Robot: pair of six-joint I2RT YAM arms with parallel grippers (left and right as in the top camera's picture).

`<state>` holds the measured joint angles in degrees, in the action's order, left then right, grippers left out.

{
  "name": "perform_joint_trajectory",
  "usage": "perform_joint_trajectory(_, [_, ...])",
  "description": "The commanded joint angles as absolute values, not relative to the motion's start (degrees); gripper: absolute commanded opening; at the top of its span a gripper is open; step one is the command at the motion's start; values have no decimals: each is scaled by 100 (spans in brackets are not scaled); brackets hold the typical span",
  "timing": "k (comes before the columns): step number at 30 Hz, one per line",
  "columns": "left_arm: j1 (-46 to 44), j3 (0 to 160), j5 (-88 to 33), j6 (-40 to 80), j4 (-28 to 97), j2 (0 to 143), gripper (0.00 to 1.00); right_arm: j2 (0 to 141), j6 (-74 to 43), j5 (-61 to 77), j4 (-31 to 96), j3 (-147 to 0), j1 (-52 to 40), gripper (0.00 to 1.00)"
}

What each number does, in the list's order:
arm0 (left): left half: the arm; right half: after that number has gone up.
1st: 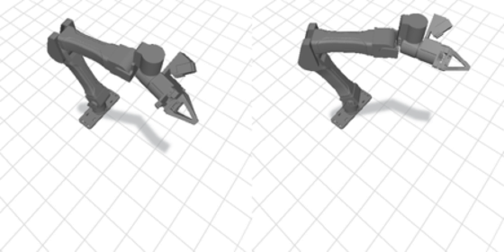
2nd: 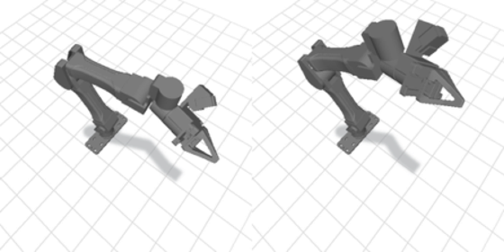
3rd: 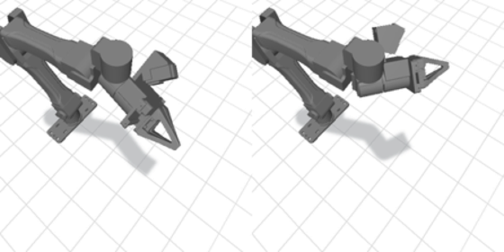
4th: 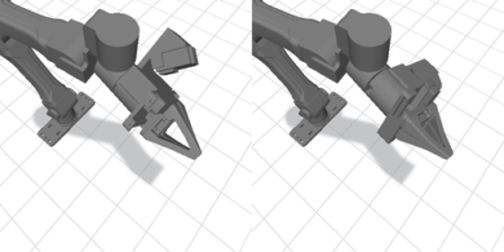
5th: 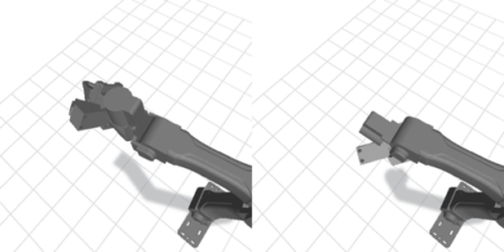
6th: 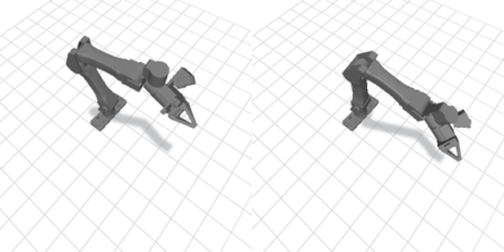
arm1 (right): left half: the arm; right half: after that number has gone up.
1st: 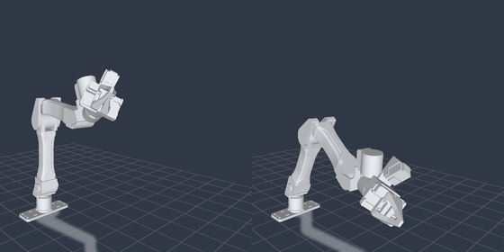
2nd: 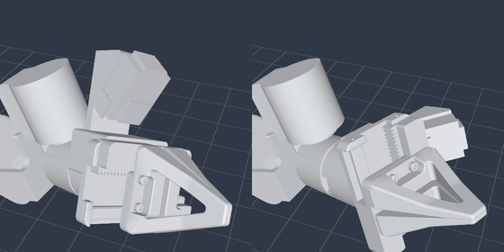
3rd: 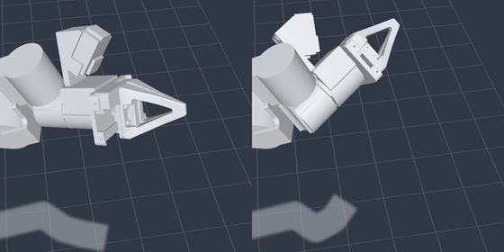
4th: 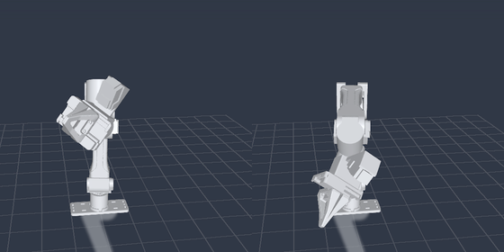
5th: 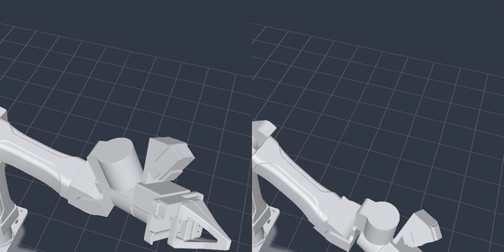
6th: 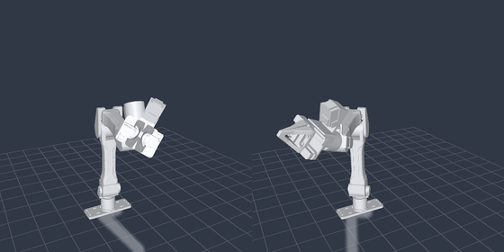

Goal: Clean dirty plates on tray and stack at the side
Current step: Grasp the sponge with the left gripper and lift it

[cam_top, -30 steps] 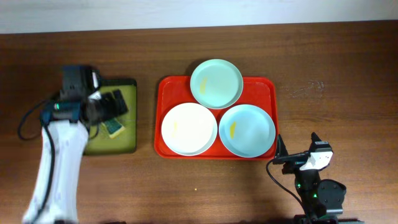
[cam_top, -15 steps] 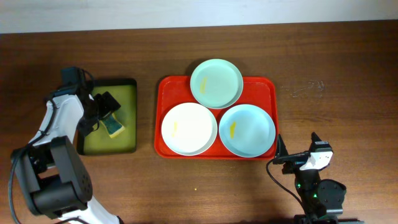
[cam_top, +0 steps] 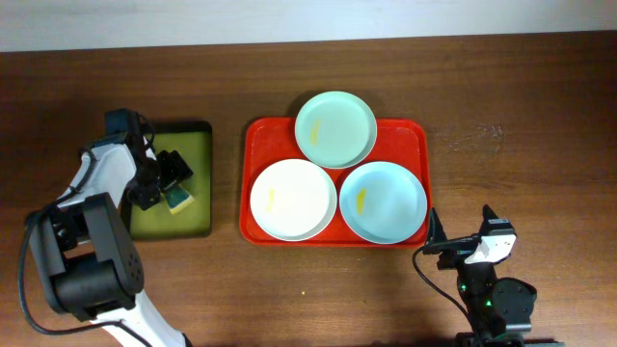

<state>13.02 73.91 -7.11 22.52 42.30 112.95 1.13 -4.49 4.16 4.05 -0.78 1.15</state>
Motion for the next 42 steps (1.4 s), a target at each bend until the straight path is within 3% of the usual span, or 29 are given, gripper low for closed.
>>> perform_joint_trajectory(1, [1295,7411,-733,2174,4217,11448,54,84,-471,386,412,-32,158,99])
perform_joint_trajectory(3, [1308,7411,-545,2176,4217,11448,38,84,-471,386,412,-32,158,99])
perform_joint_trajectory(5, [1308,7411,-329,2174,4219,11448,33,84,-471,388,412,-32,158,99])
perform_joint_trajectory(8, [1308,7443,-279,2176,4268,11415,0,84,-471,386,412,-32,158,99])
perform_joint_trajectory(18, [1306,8932,-1166,2176,5843,10473,0,84,-471,388,412,-32,158,99])
perform_joint_trajectory(24, [1302,9024,-1114,2174,5800,9852,0,84,-471,388,412,-32,158,99])
perform_joint_trajectory(34, [1302,7677,-482,2174,4890,10477,0,84,-471,388,412,-32,158,99])
perform_joint_trajectory(42, [1221,8726,-2058,1426,5704,9480,0,84,-471,388,412,-32,158,99])
